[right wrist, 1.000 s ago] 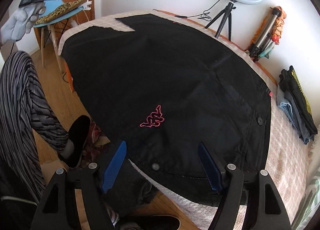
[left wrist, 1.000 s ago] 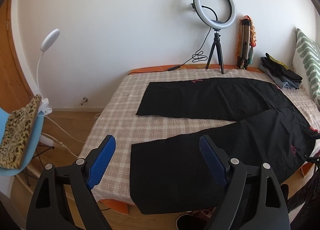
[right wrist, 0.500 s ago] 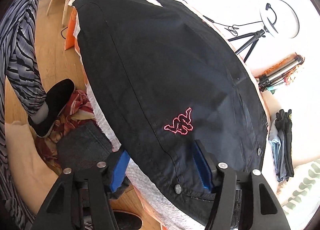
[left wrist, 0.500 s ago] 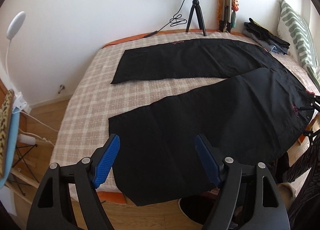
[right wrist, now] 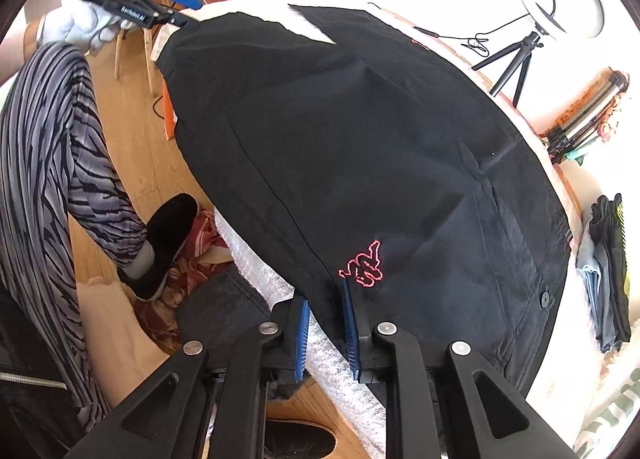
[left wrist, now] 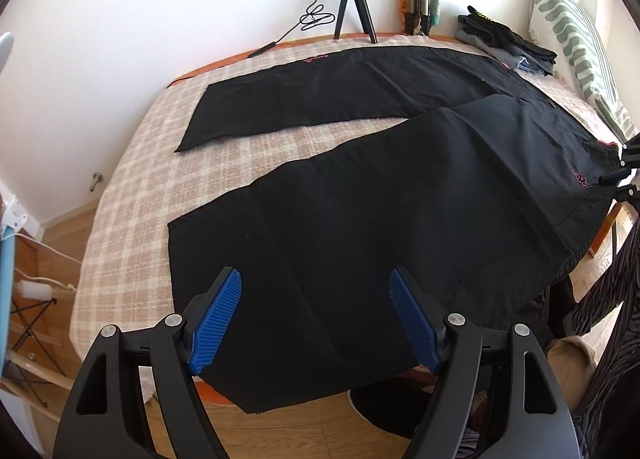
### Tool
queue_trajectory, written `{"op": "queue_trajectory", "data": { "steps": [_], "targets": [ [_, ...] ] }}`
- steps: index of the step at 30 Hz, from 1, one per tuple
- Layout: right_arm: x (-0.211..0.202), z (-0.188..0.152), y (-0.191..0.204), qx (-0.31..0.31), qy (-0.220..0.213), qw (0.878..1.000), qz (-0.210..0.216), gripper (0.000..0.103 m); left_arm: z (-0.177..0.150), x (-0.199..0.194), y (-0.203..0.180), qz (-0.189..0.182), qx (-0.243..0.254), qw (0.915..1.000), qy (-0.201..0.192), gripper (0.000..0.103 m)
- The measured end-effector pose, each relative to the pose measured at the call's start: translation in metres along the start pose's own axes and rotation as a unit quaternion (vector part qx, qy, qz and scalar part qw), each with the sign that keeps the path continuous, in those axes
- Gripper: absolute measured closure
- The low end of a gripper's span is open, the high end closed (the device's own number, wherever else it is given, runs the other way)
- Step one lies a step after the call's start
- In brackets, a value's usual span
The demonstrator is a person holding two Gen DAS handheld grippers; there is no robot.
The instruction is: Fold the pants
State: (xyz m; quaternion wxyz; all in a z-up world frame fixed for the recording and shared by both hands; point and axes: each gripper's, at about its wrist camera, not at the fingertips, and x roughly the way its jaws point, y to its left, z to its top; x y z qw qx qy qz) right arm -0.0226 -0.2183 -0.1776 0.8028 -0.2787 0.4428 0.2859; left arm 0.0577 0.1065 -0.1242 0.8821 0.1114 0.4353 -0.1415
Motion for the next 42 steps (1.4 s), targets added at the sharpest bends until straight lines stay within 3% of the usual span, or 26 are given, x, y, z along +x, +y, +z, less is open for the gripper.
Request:
{"op": "queue_trajectory", "data": {
  "steps": [7,20,25,29,34,36,37,40,42],
  "targets": [
    [-0.006,0.037,-0.036,0.036,-0.022,0.999,-0.024,0.097,0.000,-0.008,-0.006,-0.030,0.000,0.9995,-0.006,0.026],
    [0.023,0.102,-0.105,0.079,-0.007,0.995,-0.061,0.099,0.002,-0.025,-0.051,-0.104,0.035,0.9936,-0.027,0.026],
    [0.031,0.113,-0.116,0.082,-0.006,0.994,-0.065,0.099,0.002,-0.014,-0.083,-0.063,0.074,0.9947,-0.033,0.026],
    [0.031,0.114,-0.125,0.094,-0.011,0.994,-0.058,0.099,0.002,-0.003,-0.097,-0.039,0.076,0.9957,-0.036,0.026],
    [0.024,0.108,-0.136,0.115,-0.022,0.992,-0.048,0.099,0.004,0.015,-0.103,0.040,0.097,0.9939,-0.034,0.026],
    [0.020,0.104,-0.138,0.120,-0.026,0.991,-0.043,0.099,0.006,0.019,-0.096,0.055,0.081,0.9947,-0.030,0.026],
    [0.018,0.101,-0.137,0.121,-0.028,0.991,-0.042,0.099,0.008,0.020,-0.091,0.059,0.071,0.9953,-0.029,0.031],
    [0.008,0.093,-0.135,0.125,-0.037,0.991,-0.036,0.099,0.014,0.016,-0.078,0.042,0.050,0.9974,-0.032,0.058],
    [0.000,0.088,-0.131,0.128,-0.046,0.990,-0.032,0.099,0.018,0.014,-0.071,0.039,0.041,0.9978,-0.036,0.081]
  ]
}}
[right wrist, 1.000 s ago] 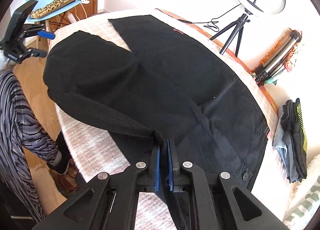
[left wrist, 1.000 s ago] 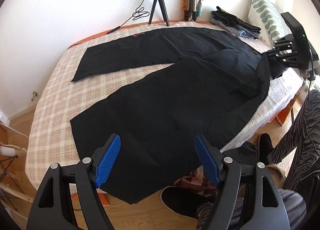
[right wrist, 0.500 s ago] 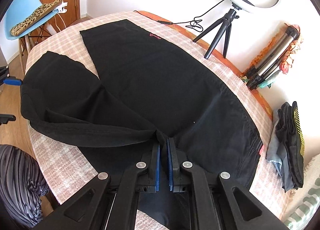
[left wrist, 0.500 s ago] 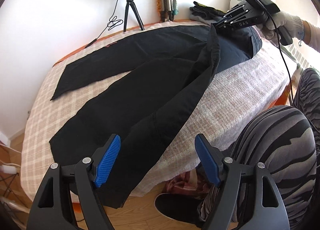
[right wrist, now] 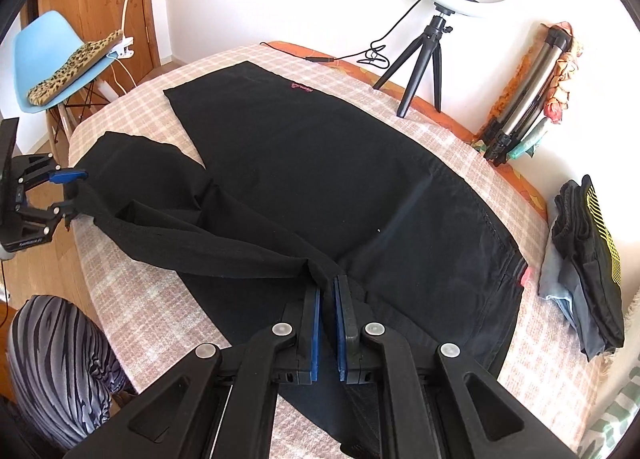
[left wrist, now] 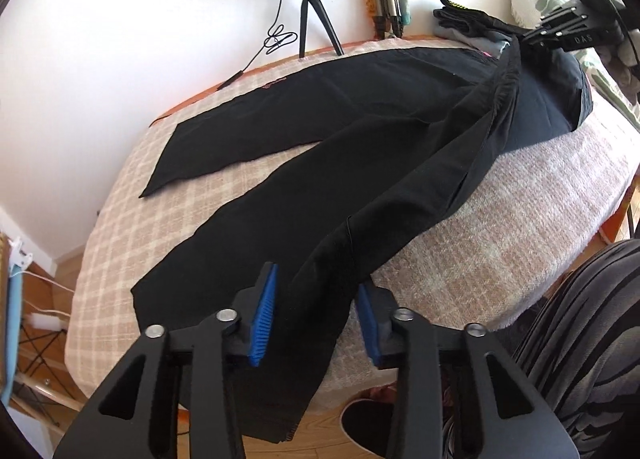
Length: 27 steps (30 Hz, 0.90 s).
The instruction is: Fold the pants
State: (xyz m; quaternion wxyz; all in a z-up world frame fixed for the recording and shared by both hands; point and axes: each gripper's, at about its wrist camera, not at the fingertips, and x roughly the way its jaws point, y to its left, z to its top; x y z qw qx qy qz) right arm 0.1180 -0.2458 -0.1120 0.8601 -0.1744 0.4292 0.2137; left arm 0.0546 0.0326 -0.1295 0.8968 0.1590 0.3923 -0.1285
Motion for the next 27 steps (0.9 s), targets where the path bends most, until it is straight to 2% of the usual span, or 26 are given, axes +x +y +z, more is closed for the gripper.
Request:
{"op": "queue_trajectory", "data": {
  "steps": [2,3,9,14,20,27],
  "targets": [
    [-0.008,-0.005,0.006,-0.001,-0.009,1.000,0.001,0.099,0.006,-0.003,0.008,-0.018,-0.020,0.9996,-0.007,0.094],
    [-0.012,-0.008,0.009,-0.004,-0.013,1.000,-0.002,0.099,0.008,-0.006,0.012,-0.018,-0.029,0.9993,-0.015,0.096],
    [-0.040,-0.017,0.025,-0.017,-0.053,0.998,-0.035,0.101,0.032,-0.027,0.034,-0.019,-0.067,0.9952,-0.068,0.097],
    [-0.059,0.004,0.019,-0.032,-0.083,0.993,-0.073,0.101,0.064,-0.035,0.046,-0.013,-0.060,0.9935,-0.096,0.097],
    [-0.055,0.043,0.001,-0.052,-0.089,0.989,-0.103,0.101,0.102,-0.019,0.065,-0.013,-0.063,0.9935,-0.094,0.097],
    [-0.015,0.087,-0.028,-0.068,-0.074,0.985,-0.141,0.102,0.152,0.018,0.081,-0.011,-0.040,0.9965,-0.072,0.097]
  ]
}}
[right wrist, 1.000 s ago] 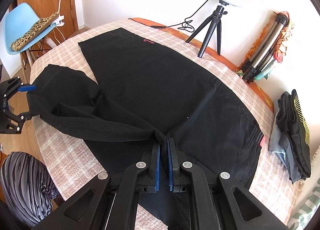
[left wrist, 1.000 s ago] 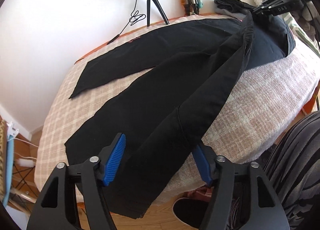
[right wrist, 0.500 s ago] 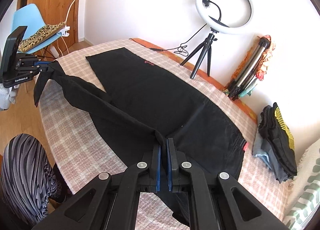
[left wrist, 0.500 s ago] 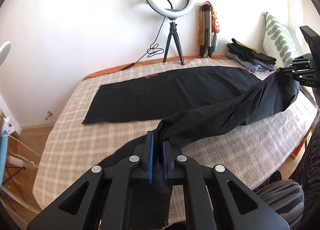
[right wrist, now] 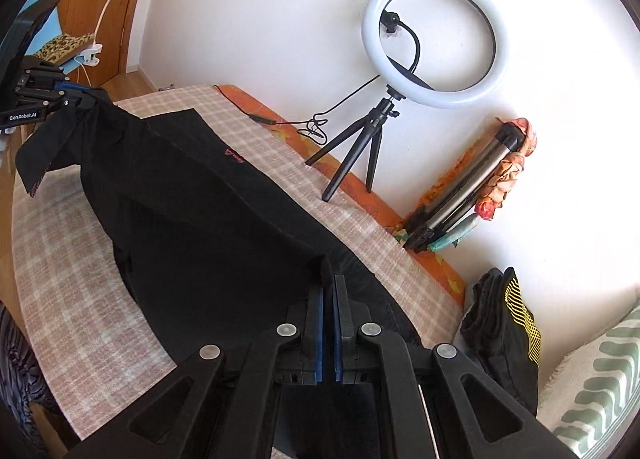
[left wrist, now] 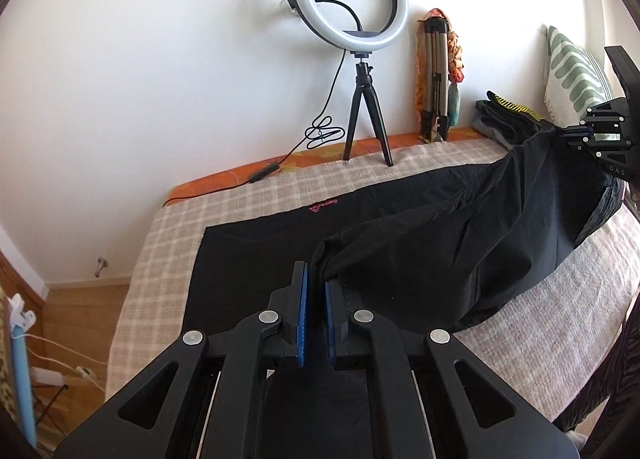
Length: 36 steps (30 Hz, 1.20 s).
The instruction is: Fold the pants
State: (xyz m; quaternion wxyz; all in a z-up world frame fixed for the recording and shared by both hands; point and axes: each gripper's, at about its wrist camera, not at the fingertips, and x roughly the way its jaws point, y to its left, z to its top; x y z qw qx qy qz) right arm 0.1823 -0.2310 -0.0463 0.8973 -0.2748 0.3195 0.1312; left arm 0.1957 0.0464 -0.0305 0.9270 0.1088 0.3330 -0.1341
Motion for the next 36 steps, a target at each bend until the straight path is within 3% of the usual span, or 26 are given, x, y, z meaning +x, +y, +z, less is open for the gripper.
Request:
{"op": "queue_trajectory", "data": {
  "steps": [10,20,23,28,30,32,36],
  "targets": [
    [0.116,0.012,-0.027,0.004,0.063,0.998,0.004,0.103,0.038,0.094,0.015,-0.007,0.030,0.9978,0.059,0.097],
    [0.207,0.001,-0.027,0.007,0.111,0.994,0.017,0.103,0.044,0.179,0.025,-0.006,0.042,0.9919,0.120,0.094],
    [0.216,-0.001,-0.024,0.000,0.114,0.993,0.019,0.103,0.044,0.191,0.031,-0.006,0.037,0.9916,0.123,0.090],
    [0.224,0.002,-0.026,-0.006,0.119,0.993,0.019,0.103,0.045,0.201,0.041,-0.006,0.021,0.9908,0.133,0.072],
    [0.225,0.005,-0.027,-0.008,0.122,0.992,0.018,0.103,0.047,0.198,0.051,-0.004,0.004,0.9913,0.131,0.060],
    [0.226,0.007,-0.027,-0.011,0.126,0.992,0.017,0.103,0.051,0.190,0.064,0.000,-0.008,0.9927,0.120,0.055],
    [0.227,0.009,-0.027,-0.015,0.131,0.991,0.011,0.103,0.059,0.166,0.099,0.051,-0.036,0.9936,0.094,0.055]
  ]
}}
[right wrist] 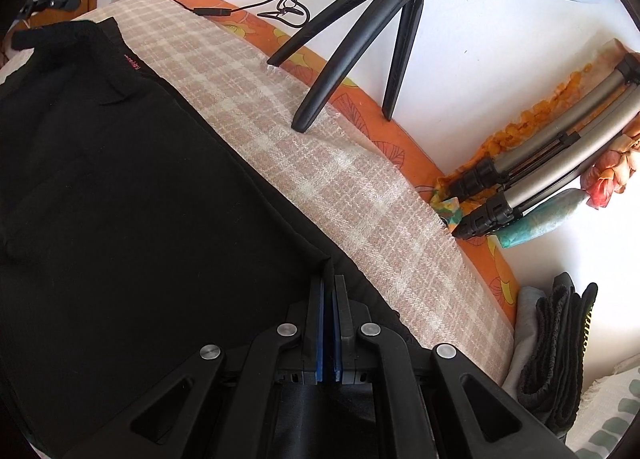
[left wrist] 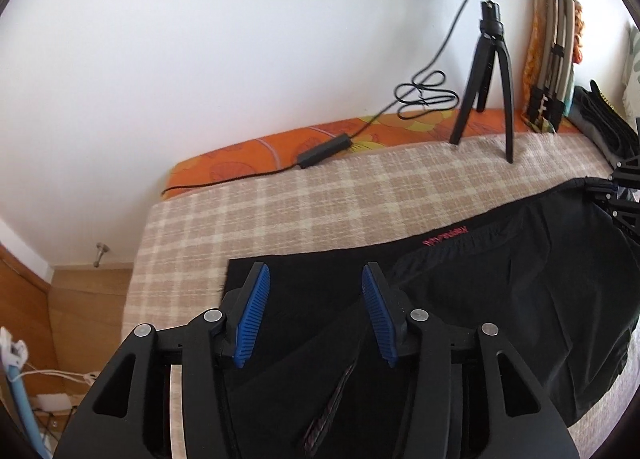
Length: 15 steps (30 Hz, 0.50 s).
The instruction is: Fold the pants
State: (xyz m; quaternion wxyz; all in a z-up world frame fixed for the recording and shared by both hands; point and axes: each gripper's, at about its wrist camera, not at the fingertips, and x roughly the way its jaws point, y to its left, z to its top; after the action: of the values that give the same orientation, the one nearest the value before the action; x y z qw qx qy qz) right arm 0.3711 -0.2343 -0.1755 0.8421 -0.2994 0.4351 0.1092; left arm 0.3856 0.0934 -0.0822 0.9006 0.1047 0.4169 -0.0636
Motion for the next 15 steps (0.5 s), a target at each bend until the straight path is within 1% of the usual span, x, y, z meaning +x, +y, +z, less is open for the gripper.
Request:
{"op": "queue_trajectory", "data": {
  "steps": [2,3,5,7,8,11,13,15],
  "targets": [
    [0.000,0.001,0.000,0.000,0.002,1.000,0.000,0.103,-0.002,-0.013,0.022,0.004,-0.027,0.9996,-0.011,0.055],
    [-0.001,0.001,0.000,-0.001,0.001,1.000,-0.001,0.103,-0.006,-0.020,0.031,-0.004,-0.037,0.9992,-0.015,0.055],
    [-0.002,0.002,0.001,-0.003,0.002,1.000,-0.003,0.103,-0.017,-0.030,0.042,-0.030,-0.042,0.9985,-0.014,0.055],
    [-0.002,0.003,0.000,-0.003,0.002,1.000,-0.002,0.103,-0.030,-0.037,0.047,-0.039,-0.044,0.9982,-0.015,0.050],
    [-0.001,0.002,0.000,-0.002,0.002,1.000,-0.001,0.103,-0.037,-0.038,0.048,-0.038,-0.044,0.9982,-0.012,0.046],
    [0.001,0.002,0.002,-0.003,0.004,1.000,-0.002,0.102,-0.059,-0.031,0.048,-0.024,-0.034,0.9991,0.007,0.045],
    [0.003,0.002,0.002,-0.003,0.006,1.000,-0.003,0.102,-0.068,-0.019,0.043,-0.013,-0.024,0.9993,0.025,0.045],
    [0.003,0.002,0.002,0.000,0.006,1.000,-0.003,0.102,-0.072,-0.004,0.043,-0.014,-0.024,0.9988,0.039,0.045]
  ]
}}
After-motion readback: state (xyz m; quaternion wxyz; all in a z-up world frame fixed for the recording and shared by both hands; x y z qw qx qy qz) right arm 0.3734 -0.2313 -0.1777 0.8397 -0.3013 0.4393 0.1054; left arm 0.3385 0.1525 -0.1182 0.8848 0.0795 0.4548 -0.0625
